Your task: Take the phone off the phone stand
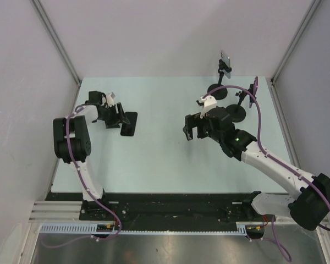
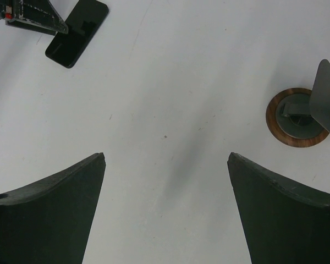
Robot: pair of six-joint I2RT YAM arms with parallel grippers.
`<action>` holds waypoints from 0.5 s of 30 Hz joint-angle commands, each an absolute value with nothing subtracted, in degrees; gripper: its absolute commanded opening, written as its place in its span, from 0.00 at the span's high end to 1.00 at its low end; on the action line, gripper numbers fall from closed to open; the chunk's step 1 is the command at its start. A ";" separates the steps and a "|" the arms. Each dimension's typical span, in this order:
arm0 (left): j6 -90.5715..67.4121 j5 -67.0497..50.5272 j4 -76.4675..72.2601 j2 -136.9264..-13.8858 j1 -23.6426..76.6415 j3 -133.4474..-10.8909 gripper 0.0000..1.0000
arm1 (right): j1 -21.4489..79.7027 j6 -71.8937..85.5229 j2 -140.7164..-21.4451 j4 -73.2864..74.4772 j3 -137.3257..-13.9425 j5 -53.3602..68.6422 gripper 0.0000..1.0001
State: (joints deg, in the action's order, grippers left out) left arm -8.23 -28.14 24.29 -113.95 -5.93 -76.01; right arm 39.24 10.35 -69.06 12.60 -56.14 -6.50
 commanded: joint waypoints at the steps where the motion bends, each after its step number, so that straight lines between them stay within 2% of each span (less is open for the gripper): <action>1: -9.32 -28.30 27.60 -113.29 -3.96 -73.04 0.28 | 39.02 8.97 -67.94 12.22 -56.43 -8.35 0.01; 15: -9.49 -25.14 27.60 -111.01 -2.72 -70.93 0.28 | 38.94 6.60 -67.76 13.71 -56.51 -10.98 0.01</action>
